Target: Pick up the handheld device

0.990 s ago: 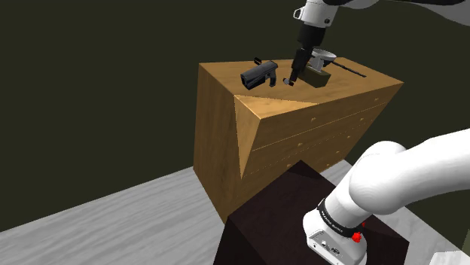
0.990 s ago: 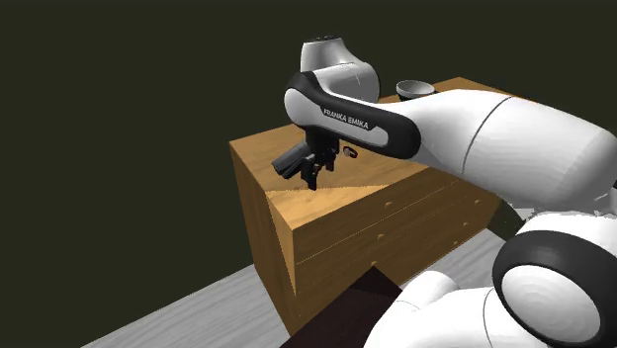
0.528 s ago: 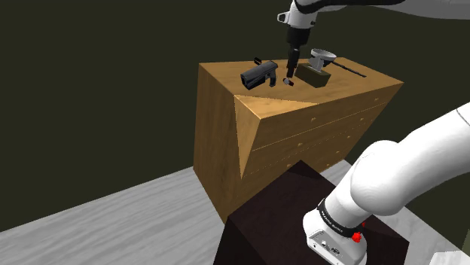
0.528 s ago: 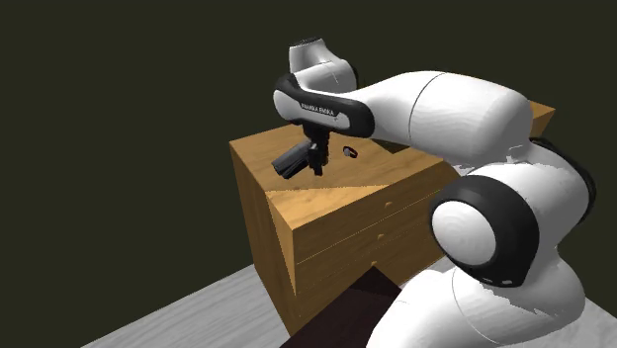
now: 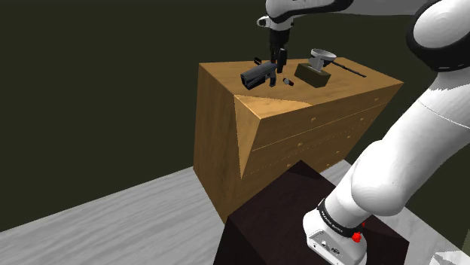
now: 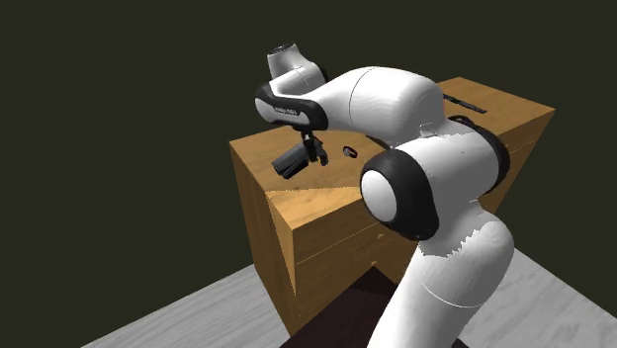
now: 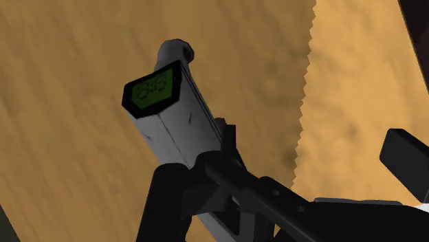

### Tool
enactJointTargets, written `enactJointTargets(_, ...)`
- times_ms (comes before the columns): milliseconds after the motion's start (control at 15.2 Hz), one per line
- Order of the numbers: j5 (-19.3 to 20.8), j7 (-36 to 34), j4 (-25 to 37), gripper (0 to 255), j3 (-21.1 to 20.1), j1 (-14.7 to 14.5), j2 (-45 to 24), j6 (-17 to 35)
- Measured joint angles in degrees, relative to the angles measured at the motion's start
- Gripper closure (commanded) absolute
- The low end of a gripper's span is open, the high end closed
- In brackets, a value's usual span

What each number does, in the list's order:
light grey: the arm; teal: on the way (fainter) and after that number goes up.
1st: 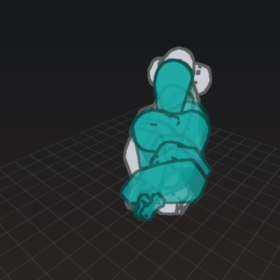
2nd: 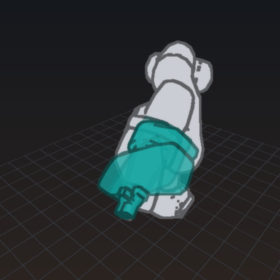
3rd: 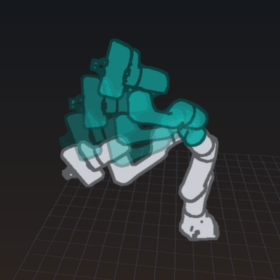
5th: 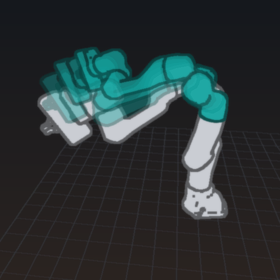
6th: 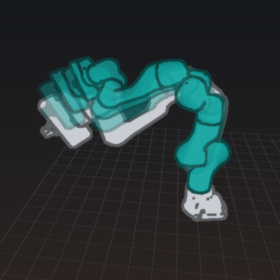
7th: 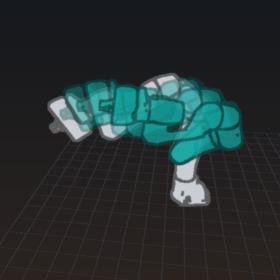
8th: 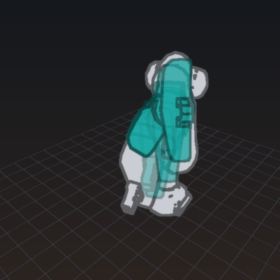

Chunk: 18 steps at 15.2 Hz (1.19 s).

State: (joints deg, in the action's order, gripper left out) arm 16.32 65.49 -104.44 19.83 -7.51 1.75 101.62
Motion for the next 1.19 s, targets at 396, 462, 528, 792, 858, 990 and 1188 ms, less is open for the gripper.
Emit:
enactJointTargets(396, 1.22, 13.47, 9.90, 0, -0.36, 0.32, -11.85, 3.94)
enactJointTargets(462, 1.38, 14.06, 10.00, 0, -0.46, 0.32, -12.39, 4.50)
enactJointTargets(528, 1.38, 14.43, 10.01, 0, -0.46, 0.43, -12.94, 5.13)
enactJointTargets(792, 1.58, 13.94, 8.04, 0, -0.54, 0.46, -13.64, 7.72)
enactJointTargets(858, 1.61, 13.78, 7.46, 0, -0.52, 0.50, -13.78, 8.42)
enactJointTargets(990, 1.65, 13.56, 6.81, 255, -0.52, 0.53, -13.95, 9.21)
enactJointTargets(1188, 1.65, 13.54, 6.71, 255, -0.50, 0.57, -14.00, 9.44)
